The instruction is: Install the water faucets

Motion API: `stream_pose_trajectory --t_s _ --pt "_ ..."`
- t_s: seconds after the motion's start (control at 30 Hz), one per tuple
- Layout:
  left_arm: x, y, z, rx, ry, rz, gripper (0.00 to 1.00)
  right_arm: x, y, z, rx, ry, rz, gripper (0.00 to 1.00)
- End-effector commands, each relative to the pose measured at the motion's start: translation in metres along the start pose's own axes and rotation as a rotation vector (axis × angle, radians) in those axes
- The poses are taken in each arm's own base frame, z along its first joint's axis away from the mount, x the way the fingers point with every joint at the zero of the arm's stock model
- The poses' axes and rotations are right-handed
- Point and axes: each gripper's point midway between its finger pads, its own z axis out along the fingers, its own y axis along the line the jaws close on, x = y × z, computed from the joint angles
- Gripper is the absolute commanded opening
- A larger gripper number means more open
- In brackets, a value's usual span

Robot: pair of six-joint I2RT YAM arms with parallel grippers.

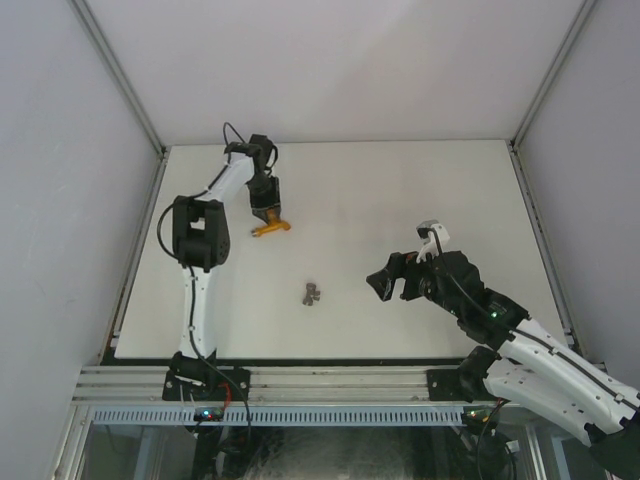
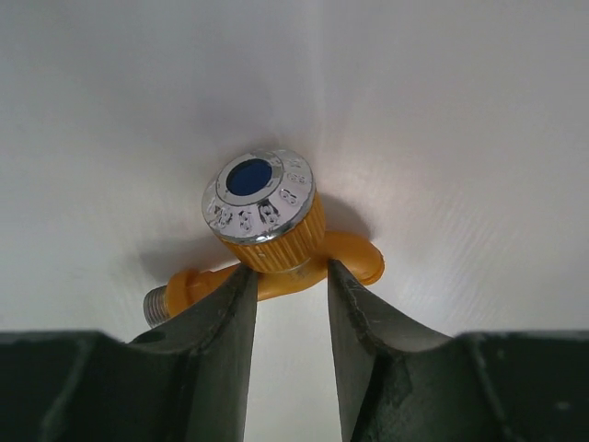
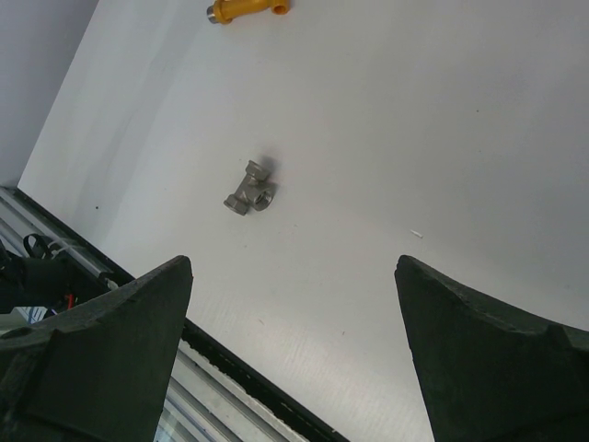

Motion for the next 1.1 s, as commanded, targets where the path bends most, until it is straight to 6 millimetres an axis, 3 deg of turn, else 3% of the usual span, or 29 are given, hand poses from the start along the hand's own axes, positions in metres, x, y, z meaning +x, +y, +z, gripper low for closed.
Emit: stream_pose_trajectory --t_s 0.0,0.17,0.27,0.6,0.73,0.9,1.07 --pt "0.009 -0.046 -0.018 0.081 -0.016 0.094 0.39 -0.008 0.006 0.000 -0.017 -0.029 0.023 0.90" --pt "0.025 -0.076 -0.011 0.124 0.009 0.112 0.38 -0.003 0.005 0.000 -0.012 -0.010 0.033 0.90" --pt "0.045 -0.106 -0.010 0.195 0.037 0.162 0.38 -0.002 0.001 -0.001 0.011 -0.007 0.035 0.90" --pt "0.110 -0.185 -0.002 0.310 0.050 0.242 0.38 -0.010 -0.040 -0.014 0.221 -0.088 0.050 0.91" --pt "0.151 -0.215 0.004 0.323 0.076 0.302 0.40 -0.009 -0.056 -0.022 0.295 -0.118 0.062 0.91" --pt "0.189 -0.245 -0.011 0.416 0.019 0.305 0.49 -0.007 -0.072 -0.031 0.340 -0.174 0.069 0.92" --pt "0.188 -0.254 -0.051 0.490 -0.108 0.318 0.61 -0.008 -0.070 -0.037 0.276 -0.234 0.030 0.92"
